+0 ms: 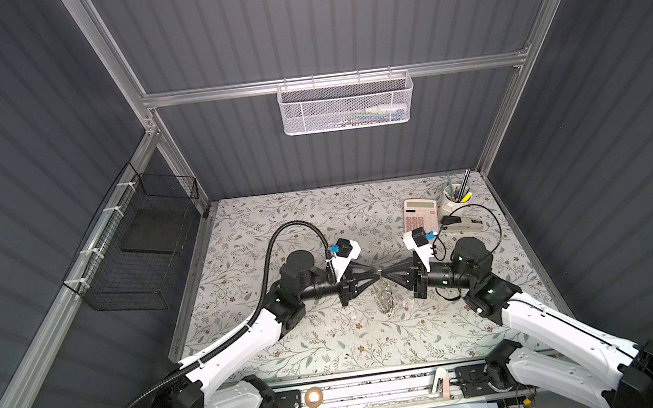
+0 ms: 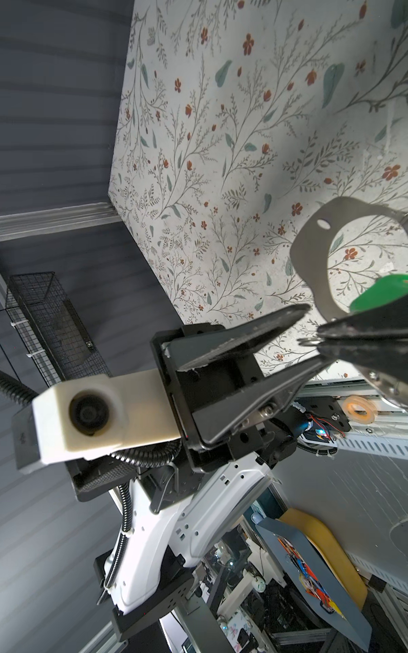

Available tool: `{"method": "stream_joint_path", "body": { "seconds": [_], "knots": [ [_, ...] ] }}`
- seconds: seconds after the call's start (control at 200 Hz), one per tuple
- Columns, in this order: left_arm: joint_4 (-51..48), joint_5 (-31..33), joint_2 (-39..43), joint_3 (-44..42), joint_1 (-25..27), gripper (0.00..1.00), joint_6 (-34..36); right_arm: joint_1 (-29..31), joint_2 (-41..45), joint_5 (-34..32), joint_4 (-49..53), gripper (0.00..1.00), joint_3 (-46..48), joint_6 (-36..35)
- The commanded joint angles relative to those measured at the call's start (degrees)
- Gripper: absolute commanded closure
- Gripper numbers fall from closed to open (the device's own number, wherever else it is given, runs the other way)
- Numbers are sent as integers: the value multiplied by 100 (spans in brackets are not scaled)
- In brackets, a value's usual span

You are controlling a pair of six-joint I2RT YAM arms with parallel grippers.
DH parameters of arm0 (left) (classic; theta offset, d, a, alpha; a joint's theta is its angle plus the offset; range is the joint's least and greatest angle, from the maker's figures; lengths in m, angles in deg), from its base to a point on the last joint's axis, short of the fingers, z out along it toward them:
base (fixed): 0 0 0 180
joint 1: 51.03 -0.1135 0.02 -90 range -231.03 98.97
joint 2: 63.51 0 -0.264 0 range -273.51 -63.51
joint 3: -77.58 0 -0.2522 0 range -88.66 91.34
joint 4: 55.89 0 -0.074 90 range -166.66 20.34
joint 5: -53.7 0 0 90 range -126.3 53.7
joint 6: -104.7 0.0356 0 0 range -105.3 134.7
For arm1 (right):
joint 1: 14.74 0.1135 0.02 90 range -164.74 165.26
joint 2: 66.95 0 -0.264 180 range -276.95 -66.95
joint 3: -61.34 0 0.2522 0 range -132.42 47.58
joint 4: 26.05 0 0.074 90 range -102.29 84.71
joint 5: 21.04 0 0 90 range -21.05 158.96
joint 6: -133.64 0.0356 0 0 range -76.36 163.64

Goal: Put the keys on the keyring

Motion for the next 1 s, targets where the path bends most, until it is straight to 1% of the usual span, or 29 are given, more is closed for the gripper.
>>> {"method": "stream_joint_path", "body": {
  "seconds": [0.0,0.05,0.17,0.24,0.39,0.455,0.57,0.645,0.66,0.705,0.996],
  "knots": [
    [-1621,236,427,581,-220,66,998,31,29,-48,1,100,-210,4],
    [-2217,242,508,814,-303,61,1330,33,29,-73,45,100,-227,-31],
    [-3516,300,479,1474,-329,53,2064,44,37,-103,91,100,-237,-68],
    [-4192,73,302,1849,-329,49,2466,63,26,-107,108,100,-237,-85],
    [-5547,-302,-408,2830,-329,47,3151,94,-8,-107,126,100,-255,-111],
    [-5971,-439,-736,3245,-329,50,3340,104,-13,-122,134,100,-264,-129],
    [-6447,-543,-1188,3763,-320,53,3558,115,18,-138,167,100,-264,-146],
    [-6651,-609,-1417,3905,-312,54,3621,126,27,-148,178,100,-268,-161],
    [-6702,-614,-1466,4102,-300,55,3642,127,27,-148,178,100,-264,-164],
    [-6837,-612,-1587,4235,-262,56,3689,122,25,-148,179,100,-269,-166],
    [-6930,-564,-1942,4366,-23,59,3747,126,-6,-144,183,100,-272,-165]
  ]
}}
